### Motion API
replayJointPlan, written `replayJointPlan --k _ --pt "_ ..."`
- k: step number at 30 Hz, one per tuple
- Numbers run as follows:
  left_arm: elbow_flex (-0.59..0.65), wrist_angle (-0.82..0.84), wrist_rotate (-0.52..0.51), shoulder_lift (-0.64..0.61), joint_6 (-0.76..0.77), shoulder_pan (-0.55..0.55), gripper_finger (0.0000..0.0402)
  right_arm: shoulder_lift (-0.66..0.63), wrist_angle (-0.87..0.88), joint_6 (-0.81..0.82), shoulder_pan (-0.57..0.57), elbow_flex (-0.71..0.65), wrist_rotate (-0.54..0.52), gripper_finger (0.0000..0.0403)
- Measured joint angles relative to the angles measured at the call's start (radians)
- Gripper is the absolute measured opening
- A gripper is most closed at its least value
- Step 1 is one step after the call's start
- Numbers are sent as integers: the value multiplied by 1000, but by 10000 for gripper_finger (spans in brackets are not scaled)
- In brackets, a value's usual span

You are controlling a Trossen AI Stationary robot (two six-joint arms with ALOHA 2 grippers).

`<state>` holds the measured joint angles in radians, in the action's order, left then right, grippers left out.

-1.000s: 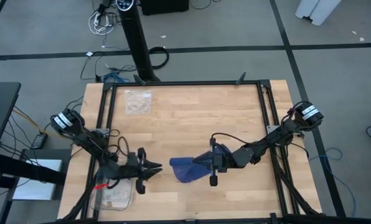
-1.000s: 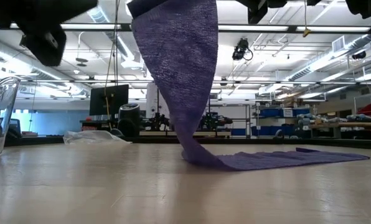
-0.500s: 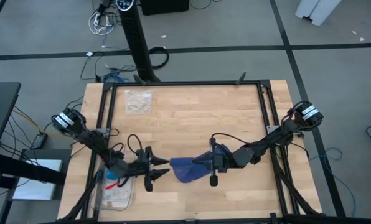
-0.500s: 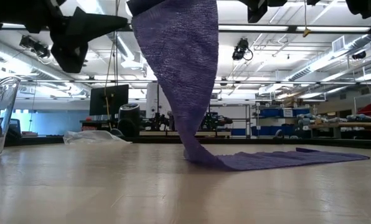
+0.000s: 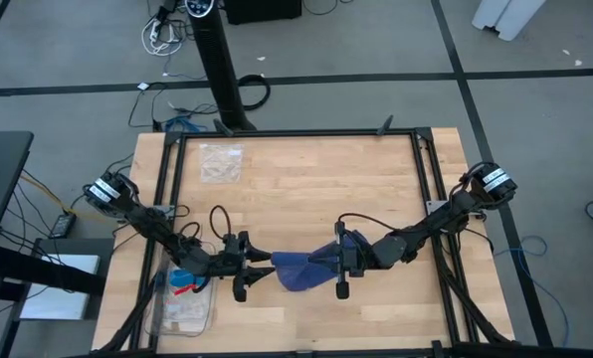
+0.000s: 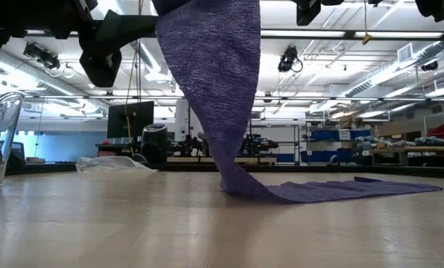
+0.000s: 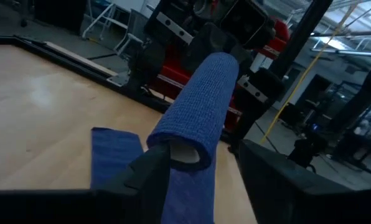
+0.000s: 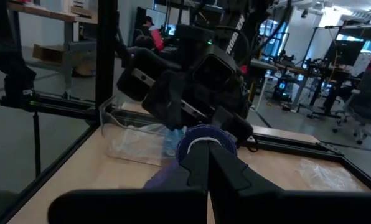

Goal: Roll bandage
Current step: Roll the blue bandage

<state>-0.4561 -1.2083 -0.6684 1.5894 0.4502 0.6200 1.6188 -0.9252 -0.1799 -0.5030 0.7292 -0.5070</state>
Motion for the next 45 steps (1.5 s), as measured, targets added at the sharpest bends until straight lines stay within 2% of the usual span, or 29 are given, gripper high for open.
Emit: replayJointPlan --k 5,10,18,27,31,36,38,42,45 --pt "-5 -6 17 0 -8 -17 193 0 -1 0 2 0 6 0" --pt "-57 23 60 19 -91 -38 165 -4 -12 5 5 0 52 0" --pt "-80 34 54 39 -161 -44 106 -5 -10 2 0 0 56 0" --pt "-77 -87 68 38 -328 -7 20 -1 12 2 5 0 28 2" --pt "-77 -112 15 38 -401 7 16 -1 10 3 5 1 -47 8" --pt "-80 -145 -164 38 -526 18 16 -1 10 25 7 2 -177 21" --pt "-81 -180 -185 34 -603 18 16 -3 8 21 7 2 -213 29" --pt "-111 -233 -230 -8 -760 18 16 -2 49 19 2 -2 -214 42" --pt "-133 -178 -256 -39 -840 22 16 -26 88 34 -4 -2 -216 41"
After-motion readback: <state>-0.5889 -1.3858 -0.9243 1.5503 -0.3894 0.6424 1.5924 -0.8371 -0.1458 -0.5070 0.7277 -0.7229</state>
